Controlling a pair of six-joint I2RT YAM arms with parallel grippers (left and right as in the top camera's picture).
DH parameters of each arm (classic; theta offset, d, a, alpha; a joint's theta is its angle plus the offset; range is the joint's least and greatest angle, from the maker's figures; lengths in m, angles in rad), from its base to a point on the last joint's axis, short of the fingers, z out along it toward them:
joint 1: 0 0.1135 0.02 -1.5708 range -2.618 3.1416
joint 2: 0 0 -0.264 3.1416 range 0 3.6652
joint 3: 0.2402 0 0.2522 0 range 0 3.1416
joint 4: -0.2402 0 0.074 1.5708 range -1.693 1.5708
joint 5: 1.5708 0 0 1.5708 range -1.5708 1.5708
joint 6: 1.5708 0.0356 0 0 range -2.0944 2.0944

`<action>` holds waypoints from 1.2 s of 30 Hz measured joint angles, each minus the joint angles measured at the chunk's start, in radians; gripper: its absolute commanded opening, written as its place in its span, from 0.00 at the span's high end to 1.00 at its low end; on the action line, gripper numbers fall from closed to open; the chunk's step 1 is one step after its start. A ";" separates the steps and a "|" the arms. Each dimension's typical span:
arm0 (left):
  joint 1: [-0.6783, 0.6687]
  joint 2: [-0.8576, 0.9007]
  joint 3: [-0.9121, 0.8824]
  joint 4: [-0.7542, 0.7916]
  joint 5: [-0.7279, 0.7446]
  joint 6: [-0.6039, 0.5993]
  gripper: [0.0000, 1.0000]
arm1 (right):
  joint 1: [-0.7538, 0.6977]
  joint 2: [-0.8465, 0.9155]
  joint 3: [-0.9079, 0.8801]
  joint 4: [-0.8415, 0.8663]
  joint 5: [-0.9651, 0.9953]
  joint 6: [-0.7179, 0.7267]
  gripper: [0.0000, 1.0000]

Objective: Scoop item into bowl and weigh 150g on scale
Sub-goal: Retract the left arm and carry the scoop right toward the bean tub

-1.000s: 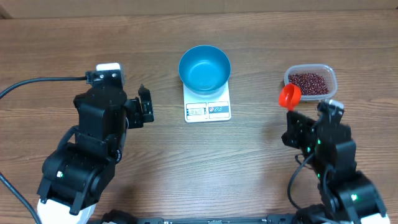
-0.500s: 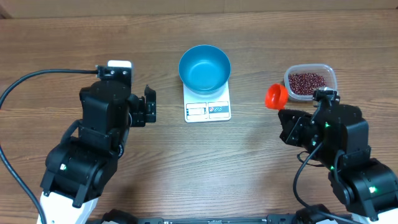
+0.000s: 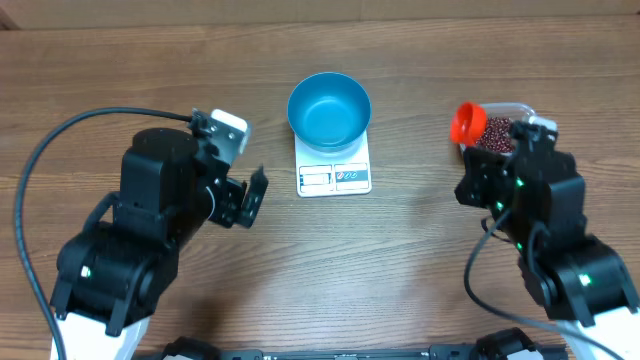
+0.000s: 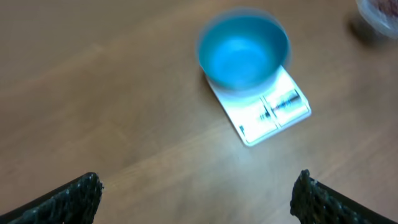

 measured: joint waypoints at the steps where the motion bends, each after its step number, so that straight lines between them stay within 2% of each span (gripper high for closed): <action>1: 0.014 0.008 0.000 -0.022 0.034 0.031 0.00 | 0.000 0.019 0.000 0.005 0.003 -0.008 0.96; 7: 0.087 0.055 0.000 -0.094 0.222 0.189 0.00 | 0.000 0.108 0.000 0.019 0.011 -0.032 0.96; 11: 0.089 0.055 0.001 -0.095 0.196 0.217 0.00 | 0.000 0.120 0.000 0.019 0.010 -0.037 0.96; 17: 0.089 0.059 0.001 -0.042 0.159 0.193 0.00 | 0.000 0.120 0.000 0.018 0.010 -0.041 0.96; 25: 0.126 0.146 0.001 -0.066 0.278 0.266 0.00 | 0.000 0.120 0.000 0.018 0.010 -0.044 0.96; 36: 0.143 0.208 0.001 -0.034 0.296 0.303 0.00 | 0.000 0.120 0.000 -0.026 0.006 -0.044 0.96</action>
